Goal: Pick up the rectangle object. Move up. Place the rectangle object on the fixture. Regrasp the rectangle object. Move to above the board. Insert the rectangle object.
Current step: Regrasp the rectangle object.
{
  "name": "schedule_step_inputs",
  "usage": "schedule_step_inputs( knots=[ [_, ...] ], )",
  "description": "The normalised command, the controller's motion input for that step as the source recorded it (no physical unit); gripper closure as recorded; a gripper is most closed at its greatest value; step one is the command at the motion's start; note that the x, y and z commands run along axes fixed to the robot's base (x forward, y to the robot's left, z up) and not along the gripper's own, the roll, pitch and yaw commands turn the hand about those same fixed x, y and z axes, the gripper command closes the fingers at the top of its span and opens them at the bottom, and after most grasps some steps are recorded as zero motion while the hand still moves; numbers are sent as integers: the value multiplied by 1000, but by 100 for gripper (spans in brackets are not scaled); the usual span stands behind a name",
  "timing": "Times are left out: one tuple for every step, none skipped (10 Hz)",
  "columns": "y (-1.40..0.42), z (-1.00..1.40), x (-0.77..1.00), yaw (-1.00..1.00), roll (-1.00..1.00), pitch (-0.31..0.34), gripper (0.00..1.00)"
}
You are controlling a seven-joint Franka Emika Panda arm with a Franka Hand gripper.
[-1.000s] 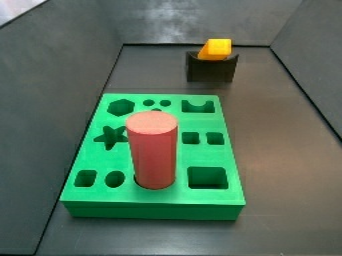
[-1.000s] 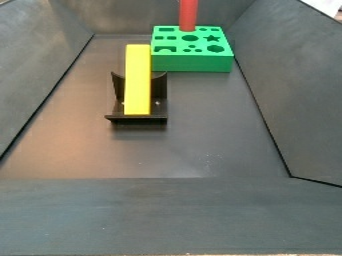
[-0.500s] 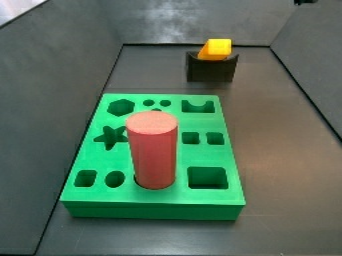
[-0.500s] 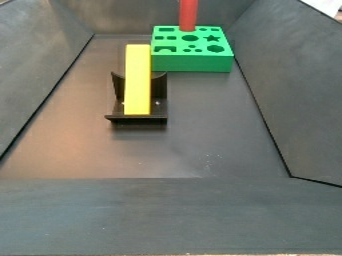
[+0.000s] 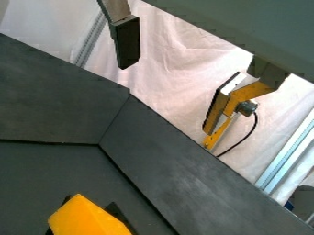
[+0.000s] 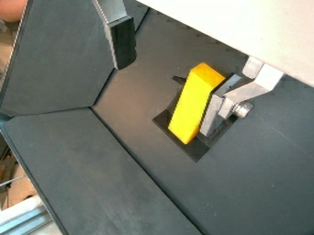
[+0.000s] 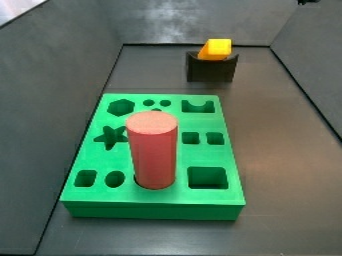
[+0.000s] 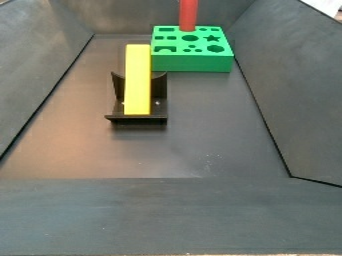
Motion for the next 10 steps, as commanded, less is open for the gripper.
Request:
schedule_step_inputs(
  knots=[
    [-58, -18, 236, 119, 176, 7, 0],
    [-57, -22, 229, 102, 168, 16, 0],
    [-54, -24, 224, 95, 160, 24, 0],
    [-51, -27, 217, 88, 151, 34, 0],
    [-49, -28, 212, 84, 144, 42, 0],
    [-50, -30, 208, 84, 139, 47, 0],
    [-50, -31, 204, 85, 135, 51, 0],
    [-49, -31, 202, 86, 132, 56, 0],
    [-48, -32, 200, 87, 130, 58, 0],
    [-47, -31, 198, 88, 128, 60, 0]
  ],
)
